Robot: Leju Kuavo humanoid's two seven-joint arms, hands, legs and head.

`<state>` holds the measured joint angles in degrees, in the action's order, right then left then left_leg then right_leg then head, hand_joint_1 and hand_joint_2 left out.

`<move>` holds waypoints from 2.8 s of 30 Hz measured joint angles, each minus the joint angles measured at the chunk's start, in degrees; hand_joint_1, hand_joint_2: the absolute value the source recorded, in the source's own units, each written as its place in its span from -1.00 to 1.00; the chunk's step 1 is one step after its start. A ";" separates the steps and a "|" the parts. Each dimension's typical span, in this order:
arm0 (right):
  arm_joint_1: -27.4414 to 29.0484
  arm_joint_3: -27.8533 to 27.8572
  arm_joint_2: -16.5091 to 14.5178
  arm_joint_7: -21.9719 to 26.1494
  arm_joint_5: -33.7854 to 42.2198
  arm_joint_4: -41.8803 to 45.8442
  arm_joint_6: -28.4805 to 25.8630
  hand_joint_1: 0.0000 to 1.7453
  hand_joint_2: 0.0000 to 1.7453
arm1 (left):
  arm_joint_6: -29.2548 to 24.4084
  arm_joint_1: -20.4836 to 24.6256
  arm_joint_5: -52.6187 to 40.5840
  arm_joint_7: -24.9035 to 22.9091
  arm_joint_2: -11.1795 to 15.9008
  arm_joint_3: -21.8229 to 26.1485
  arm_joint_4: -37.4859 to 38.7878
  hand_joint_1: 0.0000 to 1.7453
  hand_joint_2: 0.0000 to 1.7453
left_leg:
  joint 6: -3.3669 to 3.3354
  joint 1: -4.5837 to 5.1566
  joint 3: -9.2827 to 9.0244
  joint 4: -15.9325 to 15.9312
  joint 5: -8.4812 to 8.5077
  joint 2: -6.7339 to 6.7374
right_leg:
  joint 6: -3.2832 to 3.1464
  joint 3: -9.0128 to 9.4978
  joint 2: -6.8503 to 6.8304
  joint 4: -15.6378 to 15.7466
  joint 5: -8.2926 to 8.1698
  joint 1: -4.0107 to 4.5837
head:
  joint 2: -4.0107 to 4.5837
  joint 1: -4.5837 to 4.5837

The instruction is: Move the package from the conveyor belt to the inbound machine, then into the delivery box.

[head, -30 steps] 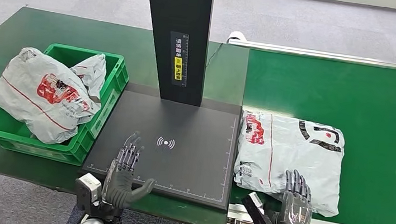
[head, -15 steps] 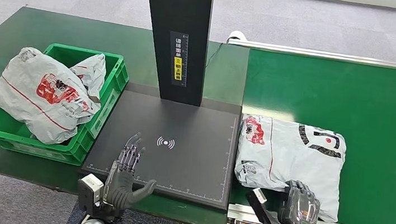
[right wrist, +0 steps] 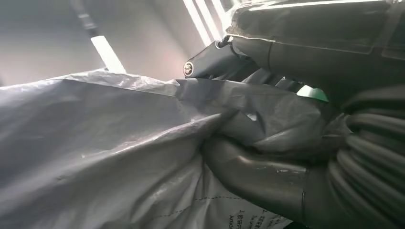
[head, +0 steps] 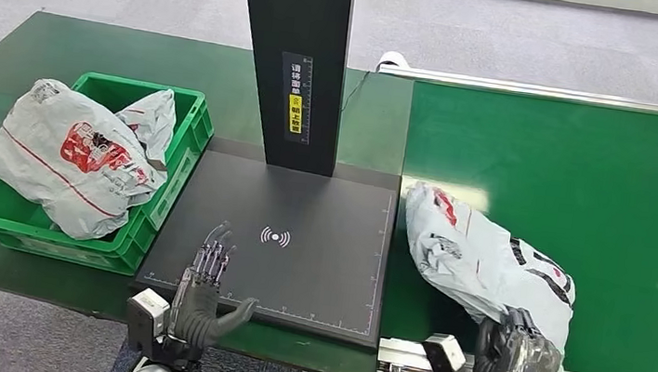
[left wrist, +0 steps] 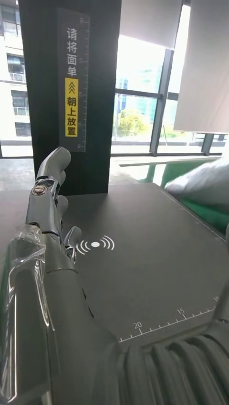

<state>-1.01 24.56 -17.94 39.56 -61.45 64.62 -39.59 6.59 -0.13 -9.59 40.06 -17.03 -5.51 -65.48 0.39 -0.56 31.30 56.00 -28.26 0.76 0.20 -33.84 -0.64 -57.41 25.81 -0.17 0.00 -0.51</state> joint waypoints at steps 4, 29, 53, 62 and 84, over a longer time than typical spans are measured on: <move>2.51 -2.52 0.29 0.33 14.21 4.67 0.01 1.00 1.00 | -0.20 -0.14 0.18 0.00 -0.02 0.47 -0.02 -1.00 1.00 | 0.00 0.00 0.01 0.00 0.00 -0.03 | 0.00 0.00 -0.03 0.00 0.00 -0.01 | 0.00 -0.01; 4.37 -34.76 2.77 -6.87 -1.56 13.04 0.51 1.00 1.00 | -2.14 1.74 3.42 0.00 1.30 -1.01 -0.02 -1.00 1.00 | 0.01 -0.02 -0.03 -0.01 0.01 0.02 | -0.01 0.03 0.00 -0.01 0.00 0.03 | 0.00 -0.01; -7.51 -34.56 1.75 -13.58 -13.73 -20.84 0.07 -1.00 1.00 | -1.95 1.49 3.15 0.00 2.56 -1.27 0.01 -1.00 1.00 | 0.01 -0.01 -0.02 -0.01 0.02 0.00 | -0.01 0.02 -0.01 -0.01 -0.01 0.02 | 0.00 -0.01; -10.50 -32.28 -0.18 -0.32 7.16 -23.94 2.85 -1.00 1.00 | -2.09 1.53 3.17 0.00 2.56 -1.87 0.15 -1.00 1.00 | 0.01 -0.02 -0.01 -0.01 0.02 -0.01 | -0.01 0.02 -0.01 -0.02 -0.01 0.03 | 0.00 0.01; -4.74 -39.28 8.80 0.48 60.53 1.84 41.27 -1.00 1.00 | -3.33 1.17 4.30 0.00 3.42 -1.94 0.15 -1.00 1.00 | 0.00 0.00 -0.02 0.00 0.01 -0.03 | -0.01 0.01 -0.02 -0.01 -0.01 0.01 | 0.00 0.01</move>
<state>-5.75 -14.72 -9.15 40.04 -0.92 66.46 1.68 3.26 1.04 -5.29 40.06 -13.62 -7.45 -65.33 0.39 -0.57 31.28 56.00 -28.24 0.74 0.19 -33.82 -0.66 -57.42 25.80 -0.17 0.00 -0.50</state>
